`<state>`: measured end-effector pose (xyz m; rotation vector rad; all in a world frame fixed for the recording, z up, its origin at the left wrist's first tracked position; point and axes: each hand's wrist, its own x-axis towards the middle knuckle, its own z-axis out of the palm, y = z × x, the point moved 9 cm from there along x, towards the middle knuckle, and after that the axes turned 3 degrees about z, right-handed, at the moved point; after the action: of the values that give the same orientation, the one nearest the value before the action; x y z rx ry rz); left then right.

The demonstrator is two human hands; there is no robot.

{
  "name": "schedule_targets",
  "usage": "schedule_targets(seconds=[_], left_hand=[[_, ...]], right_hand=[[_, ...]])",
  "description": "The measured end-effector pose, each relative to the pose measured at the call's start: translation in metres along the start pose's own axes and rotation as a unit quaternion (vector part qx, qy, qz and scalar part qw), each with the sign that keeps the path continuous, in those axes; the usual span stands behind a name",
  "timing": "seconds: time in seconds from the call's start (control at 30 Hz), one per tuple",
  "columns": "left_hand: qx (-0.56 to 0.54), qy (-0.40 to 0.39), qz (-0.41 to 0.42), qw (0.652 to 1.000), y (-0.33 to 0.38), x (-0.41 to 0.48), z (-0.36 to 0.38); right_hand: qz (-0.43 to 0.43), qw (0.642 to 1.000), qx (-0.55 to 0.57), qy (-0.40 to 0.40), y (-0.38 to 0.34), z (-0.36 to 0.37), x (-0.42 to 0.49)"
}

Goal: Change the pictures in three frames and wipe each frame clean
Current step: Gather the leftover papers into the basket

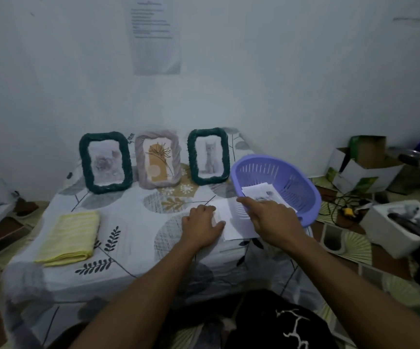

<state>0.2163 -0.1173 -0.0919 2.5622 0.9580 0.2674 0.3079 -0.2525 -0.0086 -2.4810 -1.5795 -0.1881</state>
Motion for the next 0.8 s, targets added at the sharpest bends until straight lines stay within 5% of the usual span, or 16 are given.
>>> schedule_targets(seconds=[0.33, 0.6, 0.8], left_hand=[[-0.016, -0.045, -0.044, 0.998, 0.014, 0.051, 0.013], [-0.201, 0.013, 0.008, 0.98, 0.01, 0.04, -0.007], [-0.415, 0.091, -0.068, 0.903, -0.051, 0.006, -0.057]], right_hand=[[-0.014, 0.999, 0.0, 0.029, 0.017, -0.003, -0.001], [-0.018, 0.999, -0.001, 0.029, 0.011, -0.007, -0.001], [-0.04, 0.998, 0.024, 0.033, -0.026, -0.001, 0.001]])
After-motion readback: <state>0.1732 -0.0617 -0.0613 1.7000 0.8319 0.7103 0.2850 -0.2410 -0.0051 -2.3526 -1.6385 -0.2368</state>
